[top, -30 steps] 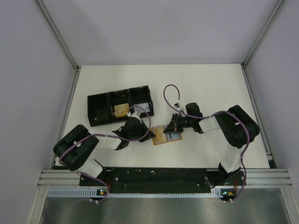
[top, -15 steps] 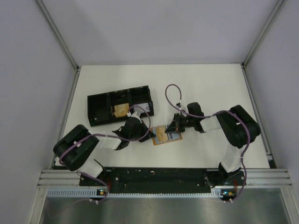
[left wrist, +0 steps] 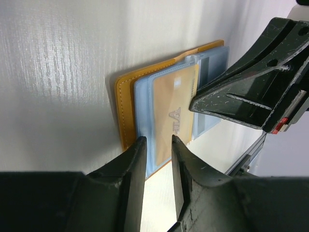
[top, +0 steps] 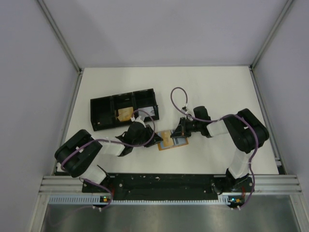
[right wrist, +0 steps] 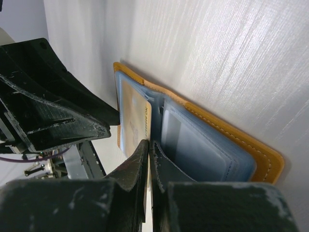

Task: Take the credit cards out of the card holder
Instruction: Remove the credit card from the card holder.

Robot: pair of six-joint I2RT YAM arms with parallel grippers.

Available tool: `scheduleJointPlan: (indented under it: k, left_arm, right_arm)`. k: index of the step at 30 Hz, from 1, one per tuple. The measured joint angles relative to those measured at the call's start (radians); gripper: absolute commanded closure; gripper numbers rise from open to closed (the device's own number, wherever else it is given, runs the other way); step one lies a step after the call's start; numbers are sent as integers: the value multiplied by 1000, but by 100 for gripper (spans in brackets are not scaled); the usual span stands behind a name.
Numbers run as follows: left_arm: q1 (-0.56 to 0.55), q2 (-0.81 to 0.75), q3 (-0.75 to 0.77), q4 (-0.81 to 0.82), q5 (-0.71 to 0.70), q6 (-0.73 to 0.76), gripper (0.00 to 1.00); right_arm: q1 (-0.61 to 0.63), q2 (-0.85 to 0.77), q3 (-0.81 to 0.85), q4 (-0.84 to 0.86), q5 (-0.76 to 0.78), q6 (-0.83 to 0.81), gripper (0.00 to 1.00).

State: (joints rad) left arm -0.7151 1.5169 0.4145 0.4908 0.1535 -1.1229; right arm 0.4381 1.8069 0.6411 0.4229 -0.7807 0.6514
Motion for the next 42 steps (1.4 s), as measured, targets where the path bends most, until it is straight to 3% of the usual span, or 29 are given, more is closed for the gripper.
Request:
scheduleJointPlan:
  k: [11,16,20,22,34,42]
  left_arm:
    - [1,43,24,29,23,-15,66]
    - [3,65,33,37,32,-22,84]
    - [4,65,31,23,24,-23,90]
    - [4,65,30,23,21,-23,100]
    - [4,61,12,50,12,-6,100]
    - [0,25,27,-43,-21,42,100]
  right_arm:
    - [-1,1,0,3,-1,0,100]
    - [-3,3,0,3,0,0,100]
    - [-3,3,0,3,0,0,100]
    - [-3,3,0,3,0,1,100]
    - [-6,-3,-6,-4,16,2,100]
    - [-3,-65,-5,-90,84,-48,100]
